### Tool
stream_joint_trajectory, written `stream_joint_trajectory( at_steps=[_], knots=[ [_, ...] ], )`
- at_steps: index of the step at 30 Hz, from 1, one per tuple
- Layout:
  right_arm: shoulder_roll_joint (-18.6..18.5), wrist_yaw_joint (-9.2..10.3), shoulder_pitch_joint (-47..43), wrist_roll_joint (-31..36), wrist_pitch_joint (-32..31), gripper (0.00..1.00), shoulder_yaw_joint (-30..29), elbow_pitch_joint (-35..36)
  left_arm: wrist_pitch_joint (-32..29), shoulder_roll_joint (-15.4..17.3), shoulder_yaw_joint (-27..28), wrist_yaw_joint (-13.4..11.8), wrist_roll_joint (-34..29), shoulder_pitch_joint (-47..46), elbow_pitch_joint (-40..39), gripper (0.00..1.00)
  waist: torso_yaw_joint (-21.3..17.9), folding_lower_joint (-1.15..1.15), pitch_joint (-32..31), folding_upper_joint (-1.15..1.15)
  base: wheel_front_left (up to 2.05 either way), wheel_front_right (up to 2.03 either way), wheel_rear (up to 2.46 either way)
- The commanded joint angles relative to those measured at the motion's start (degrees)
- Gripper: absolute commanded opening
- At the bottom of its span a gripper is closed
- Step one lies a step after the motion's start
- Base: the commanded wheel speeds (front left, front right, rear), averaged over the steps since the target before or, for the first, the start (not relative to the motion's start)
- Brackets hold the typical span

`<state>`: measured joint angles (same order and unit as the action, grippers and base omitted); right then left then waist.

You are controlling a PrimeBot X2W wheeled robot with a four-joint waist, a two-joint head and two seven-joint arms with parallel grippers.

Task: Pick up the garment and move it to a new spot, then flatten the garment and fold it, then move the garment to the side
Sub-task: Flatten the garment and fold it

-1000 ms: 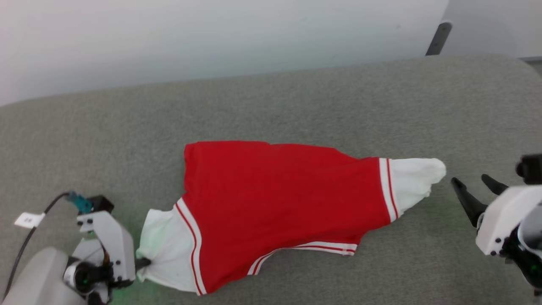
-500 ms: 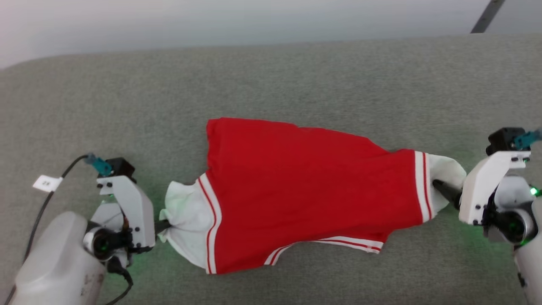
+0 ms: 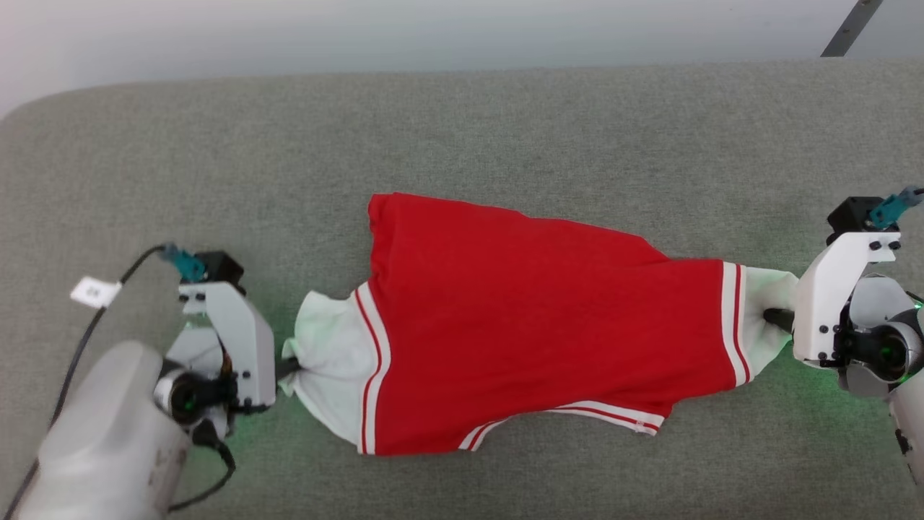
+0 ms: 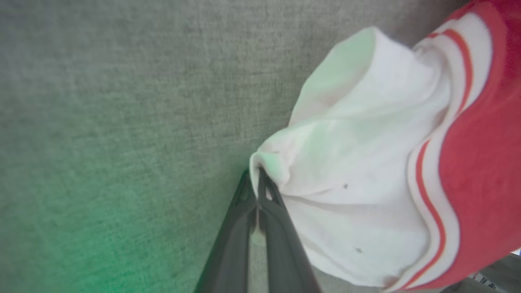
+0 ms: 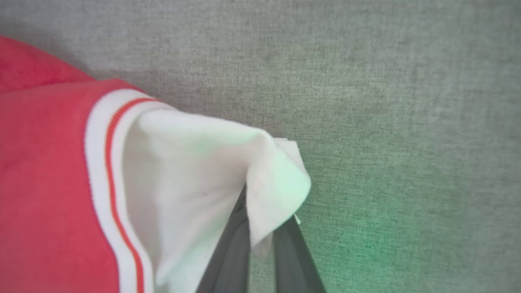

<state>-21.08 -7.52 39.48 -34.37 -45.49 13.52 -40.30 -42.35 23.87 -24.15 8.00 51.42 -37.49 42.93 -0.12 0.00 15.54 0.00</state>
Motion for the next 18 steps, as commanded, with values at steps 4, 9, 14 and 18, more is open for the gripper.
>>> stream_joint_trajectory(
  at_steps=[4,9,14,18],
  knots=[
    [-1.1,0.07,0.5,-1.9,-1.7,0.0,0.4,0.0,0.3,-0.7,-1.7,-0.7,-1.4,-4.2,-1.2,0.0,0.3,0.0,-2.1,0.0,0.0,0.0,0.0],
    [-1.6,0.06,4.1,-4.3,-2.4,0.0,-0.7,4.2,-0.8,0.8,-1.8,-0.8,-2.8,-11.0,-4.3,0.0,0.5,0.0,-5.0,0.0,0.0,0.0,0.0],
    [-2.1,0.06,8.5,-5.9,-1.8,0.0,-0.5,8.7,-1.7,1.0,-2.3,-1.3,-4.7,-18.5,-6.7,0.0,0.8,0.0,-8.2,0.0,0.0,0.0,0.0],
    [-2.6,0.06,13.4,-5.8,0.8,0.0,1.4,12.1,-0.7,0.4,-2.5,-1.4,-6.4,-24.9,-7.5,0.0,1.0,0.0,-10.6,0.0,0.0,0.0,0.0]
  ],
)
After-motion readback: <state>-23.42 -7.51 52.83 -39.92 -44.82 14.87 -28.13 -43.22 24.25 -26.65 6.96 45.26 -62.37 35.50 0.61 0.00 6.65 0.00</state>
